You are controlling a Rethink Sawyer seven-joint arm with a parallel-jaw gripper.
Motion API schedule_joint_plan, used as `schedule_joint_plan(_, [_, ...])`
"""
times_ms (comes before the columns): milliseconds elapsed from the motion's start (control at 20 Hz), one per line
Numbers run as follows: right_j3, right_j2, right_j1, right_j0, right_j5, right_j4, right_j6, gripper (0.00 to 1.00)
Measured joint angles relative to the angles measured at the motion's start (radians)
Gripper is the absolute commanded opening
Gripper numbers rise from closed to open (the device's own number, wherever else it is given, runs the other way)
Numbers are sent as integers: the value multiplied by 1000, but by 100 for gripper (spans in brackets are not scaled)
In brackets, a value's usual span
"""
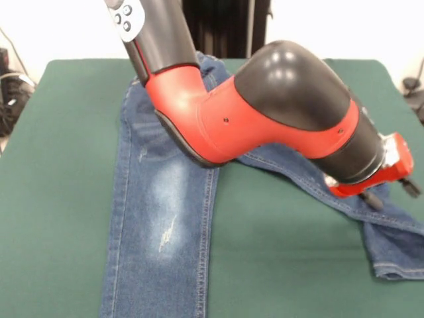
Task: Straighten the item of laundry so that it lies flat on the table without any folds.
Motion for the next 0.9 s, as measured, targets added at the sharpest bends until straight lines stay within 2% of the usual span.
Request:
schedule_joint_plan(250, [-9,-26,-6,12,-15,-45,0,100])
schedule_joint_plan(900, [-8,-31,-71,30,-18,-49,0,100])
